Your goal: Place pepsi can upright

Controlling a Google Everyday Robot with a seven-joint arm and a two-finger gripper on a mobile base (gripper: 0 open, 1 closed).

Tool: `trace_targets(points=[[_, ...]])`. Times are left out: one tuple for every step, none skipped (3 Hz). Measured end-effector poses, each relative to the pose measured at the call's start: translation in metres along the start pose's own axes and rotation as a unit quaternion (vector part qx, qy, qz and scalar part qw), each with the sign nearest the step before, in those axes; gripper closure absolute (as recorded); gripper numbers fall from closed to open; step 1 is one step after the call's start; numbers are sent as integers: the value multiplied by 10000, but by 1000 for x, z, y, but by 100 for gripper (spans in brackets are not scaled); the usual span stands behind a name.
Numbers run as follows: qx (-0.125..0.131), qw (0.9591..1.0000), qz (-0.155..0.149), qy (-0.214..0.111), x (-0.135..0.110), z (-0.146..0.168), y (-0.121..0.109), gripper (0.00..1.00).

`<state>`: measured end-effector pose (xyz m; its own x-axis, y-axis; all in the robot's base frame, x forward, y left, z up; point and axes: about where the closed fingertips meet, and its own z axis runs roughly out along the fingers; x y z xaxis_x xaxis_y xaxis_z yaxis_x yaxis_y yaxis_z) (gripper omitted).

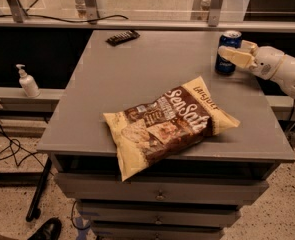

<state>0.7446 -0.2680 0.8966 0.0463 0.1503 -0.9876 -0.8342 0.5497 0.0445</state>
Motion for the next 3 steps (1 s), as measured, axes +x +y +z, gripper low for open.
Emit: trace_targets(points=[[-34, 10000, 34, -8, 2, -1, 1, 12], [-69, 10000, 40, -16, 3, 0, 3, 0], [-114, 9999, 9, -13, 0, 0, 4, 0]])
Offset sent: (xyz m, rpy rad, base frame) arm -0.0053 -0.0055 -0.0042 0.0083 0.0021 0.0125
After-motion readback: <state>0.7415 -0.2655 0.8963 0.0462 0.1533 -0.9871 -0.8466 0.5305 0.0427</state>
